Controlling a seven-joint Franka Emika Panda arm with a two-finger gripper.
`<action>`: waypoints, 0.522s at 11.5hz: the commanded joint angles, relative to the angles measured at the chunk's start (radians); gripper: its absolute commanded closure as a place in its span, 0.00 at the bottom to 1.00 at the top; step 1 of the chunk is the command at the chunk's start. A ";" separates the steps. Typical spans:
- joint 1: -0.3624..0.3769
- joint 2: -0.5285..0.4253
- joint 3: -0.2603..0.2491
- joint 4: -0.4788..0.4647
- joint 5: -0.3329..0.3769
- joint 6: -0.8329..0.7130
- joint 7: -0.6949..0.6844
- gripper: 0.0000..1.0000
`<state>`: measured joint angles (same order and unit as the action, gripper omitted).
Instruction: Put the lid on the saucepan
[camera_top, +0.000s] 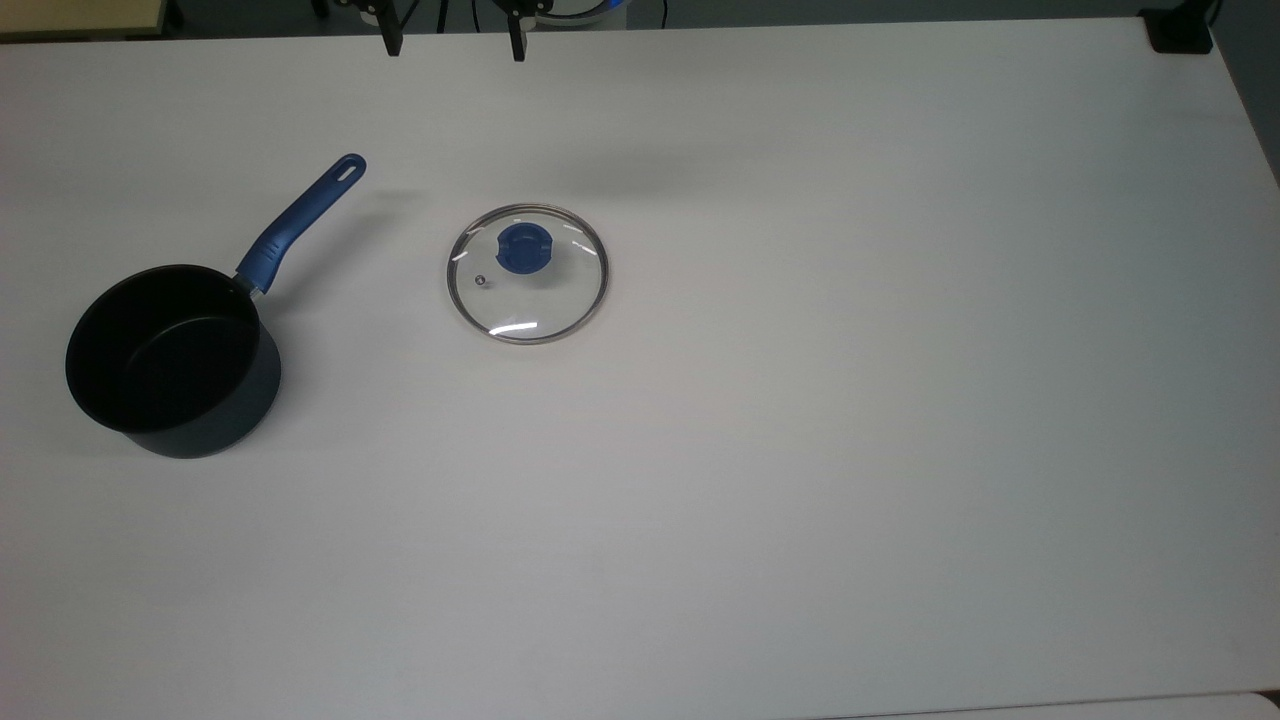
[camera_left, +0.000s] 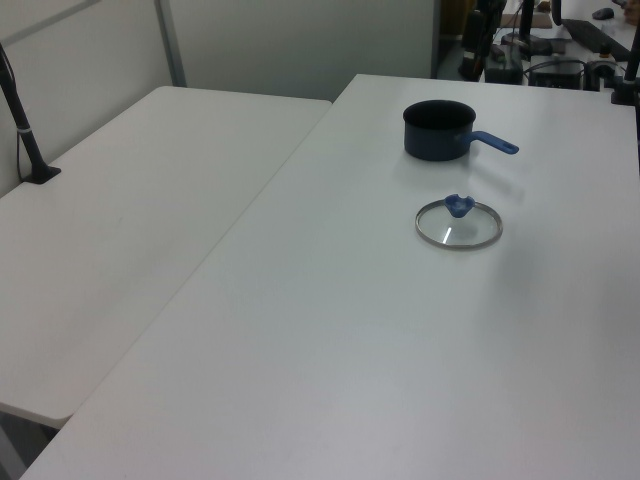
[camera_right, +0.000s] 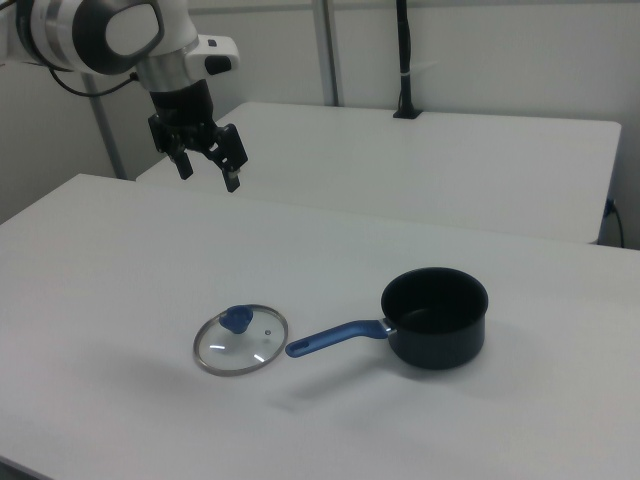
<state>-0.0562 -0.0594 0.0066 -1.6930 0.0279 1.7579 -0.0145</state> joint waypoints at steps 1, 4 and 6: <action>0.019 -0.005 -0.019 -0.030 0.001 -0.012 -0.152 0.00; 0.022 0.004 -0.008 -0.108 -0.086 -0.038 -0.245 0.00; 0.018 0.016 -0.008 -0.218 -0.097 0.085 -0.243 0.00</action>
<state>-0.0490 -0.0413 0.0066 -1.8009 -0.0429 1.7310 -0.2328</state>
